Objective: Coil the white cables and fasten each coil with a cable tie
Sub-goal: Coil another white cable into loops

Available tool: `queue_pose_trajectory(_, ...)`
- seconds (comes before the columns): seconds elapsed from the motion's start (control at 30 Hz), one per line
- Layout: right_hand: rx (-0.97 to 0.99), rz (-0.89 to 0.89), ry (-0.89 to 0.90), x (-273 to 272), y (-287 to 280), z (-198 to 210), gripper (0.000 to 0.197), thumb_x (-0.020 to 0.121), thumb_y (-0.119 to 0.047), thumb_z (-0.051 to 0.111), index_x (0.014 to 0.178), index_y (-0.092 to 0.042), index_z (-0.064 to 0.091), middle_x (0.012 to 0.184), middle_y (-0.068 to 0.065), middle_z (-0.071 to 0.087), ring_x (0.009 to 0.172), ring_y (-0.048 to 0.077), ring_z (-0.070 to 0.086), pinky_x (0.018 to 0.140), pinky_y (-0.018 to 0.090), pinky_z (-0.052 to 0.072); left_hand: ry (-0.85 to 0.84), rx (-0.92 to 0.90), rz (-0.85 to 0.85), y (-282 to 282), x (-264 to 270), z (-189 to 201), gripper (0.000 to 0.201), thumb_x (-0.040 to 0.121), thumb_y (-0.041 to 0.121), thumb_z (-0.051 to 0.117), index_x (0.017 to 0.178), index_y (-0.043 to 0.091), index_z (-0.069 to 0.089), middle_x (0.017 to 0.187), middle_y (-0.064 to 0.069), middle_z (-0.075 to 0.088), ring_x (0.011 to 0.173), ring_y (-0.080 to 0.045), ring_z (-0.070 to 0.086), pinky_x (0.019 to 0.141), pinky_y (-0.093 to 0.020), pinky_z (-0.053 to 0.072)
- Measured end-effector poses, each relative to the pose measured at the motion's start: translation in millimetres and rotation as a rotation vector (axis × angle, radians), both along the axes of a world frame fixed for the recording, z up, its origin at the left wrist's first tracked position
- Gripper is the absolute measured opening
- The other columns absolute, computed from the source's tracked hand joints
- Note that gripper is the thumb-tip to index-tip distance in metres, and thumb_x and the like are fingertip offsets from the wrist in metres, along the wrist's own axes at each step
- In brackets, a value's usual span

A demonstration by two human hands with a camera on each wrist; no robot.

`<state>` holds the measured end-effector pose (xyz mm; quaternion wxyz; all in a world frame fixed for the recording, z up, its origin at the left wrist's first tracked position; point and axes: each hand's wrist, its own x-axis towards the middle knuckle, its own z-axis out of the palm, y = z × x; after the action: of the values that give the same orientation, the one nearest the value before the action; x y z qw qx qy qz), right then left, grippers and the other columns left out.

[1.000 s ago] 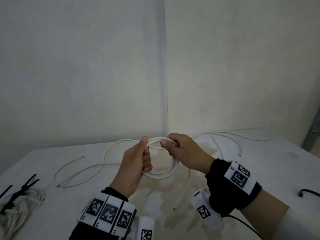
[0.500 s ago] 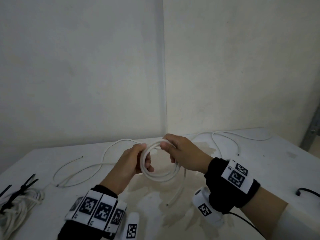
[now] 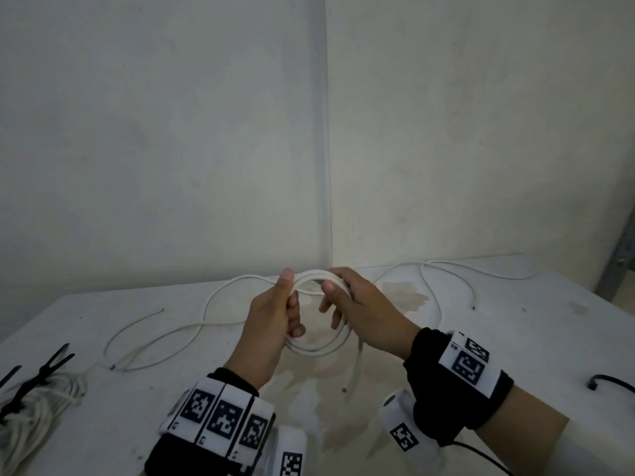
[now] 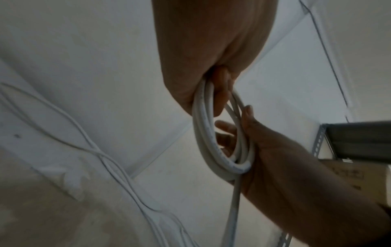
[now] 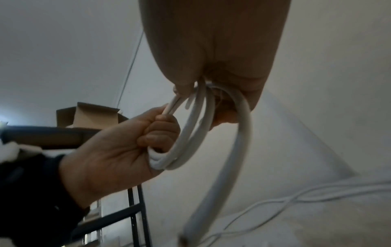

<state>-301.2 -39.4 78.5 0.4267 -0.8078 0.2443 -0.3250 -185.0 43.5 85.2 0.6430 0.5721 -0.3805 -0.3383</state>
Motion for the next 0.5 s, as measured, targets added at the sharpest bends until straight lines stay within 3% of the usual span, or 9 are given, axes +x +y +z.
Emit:
queue_pose_trajectory(0.1,0.133,-0.013,-0.059,0.7,-0.5,0.0,0.034,0.095,-0.034,0.043,0.093,-0.002,0.056,0.062,-0.002,0.053,0.058,0.010,0.056,0.059,0.017,0.040,0.028,-0.022,0.019,-0.8,-0.9,-2.4,0.044,0.097,0.037,0.035,0.061,0.014,0.034,0.044,0.009,0.023,0.040,-0.008,0.023,0.048,-0.022,0.032)
queue_pose_trajectory(0.2,0.187,-0.002,-0.073,2.6,-0.1,2.3,0.027,0.095,-0.032,0.046,0.077,-0.012,0.051,0.059,-0.002,0.048,0.057,0.013,0.054,0.059,0.022,0.040,0.061,-0.044,0.010,-0.5,-0.7,-10.7,0.044,0.098,0.037,0.032,0.061,0.013,0.035,0.044,0.008,0.024,0.039,-0.008,0.024,0.055,-0.026,0.035)
queue_pose_trajectory(0.27,0.093,-0.009,-0.007,2.4,-0.5,4.6,0.026,0.095,-0.032,0.045,0.078,-0.014,0.048,0.061,-0.002,0.045,0.054,0.012,0.048,0.056,0.022,0.039,0.048,-0.030,-0.026,1.7,2.9,-15.1,0.046,0.099,0.035,0.030,0.060,0.011,0.039,0.044,0.005,0.030,0.040,-0.010,0.031,0.060,-0.029,0.041)
queue_pose_trajectory(0.4,-0.174,0.052,0.195,-3.7,-3.6,9.6,0.030,0.096,-0.035,0.042,0.078,-0.012,0.046,0.068,-0.002,0.044,0.064,0.016,0.042,0.063,0.030,0.036,0.027,0.089,-0.162,6.1,13.9,-12.6,0.053,0.098,0.029,0.027,0.057,0.008,0.054,0.052,-0.006,0.051,0.048,-0.017,0.052,0.071,-0.039,0.048)
queue_pose_trajectory(0.5,-0.194,0.092,0.238,-5.7,-4.4,15.9,0.029,0.096,-0.033,0.043,0.079,-0.010,0.047,0.068,-0.003,0.044,0.062,0.012,0.041,0.062,0.028,0.035,-0.029,0.125,-0.211,5.5,12.9,-4.6,0.055,0.098,0.040,0.029,0.061,0.009,0.054,0.048,-0.002,0.046,0.046,-0.016,0.048,0.070,-0.038,0.049)
